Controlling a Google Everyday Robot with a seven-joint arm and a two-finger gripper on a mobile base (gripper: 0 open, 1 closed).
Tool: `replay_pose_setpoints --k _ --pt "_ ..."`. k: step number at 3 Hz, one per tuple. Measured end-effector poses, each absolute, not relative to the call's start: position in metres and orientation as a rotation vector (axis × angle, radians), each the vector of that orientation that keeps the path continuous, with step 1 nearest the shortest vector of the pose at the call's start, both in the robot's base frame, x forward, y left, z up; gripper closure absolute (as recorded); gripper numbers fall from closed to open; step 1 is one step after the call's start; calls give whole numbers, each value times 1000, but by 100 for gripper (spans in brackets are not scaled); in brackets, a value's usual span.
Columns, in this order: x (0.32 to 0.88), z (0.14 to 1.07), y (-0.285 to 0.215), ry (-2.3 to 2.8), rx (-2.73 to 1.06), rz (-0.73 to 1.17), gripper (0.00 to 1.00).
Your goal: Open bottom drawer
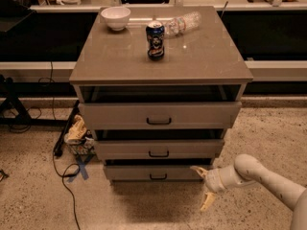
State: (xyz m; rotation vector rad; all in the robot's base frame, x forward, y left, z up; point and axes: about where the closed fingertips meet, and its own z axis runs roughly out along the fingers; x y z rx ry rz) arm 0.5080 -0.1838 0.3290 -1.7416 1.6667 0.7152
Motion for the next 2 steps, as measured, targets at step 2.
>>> replay_pose_setpoints --k 2 --pt "537 275 -200 1667 -1810 454 0"
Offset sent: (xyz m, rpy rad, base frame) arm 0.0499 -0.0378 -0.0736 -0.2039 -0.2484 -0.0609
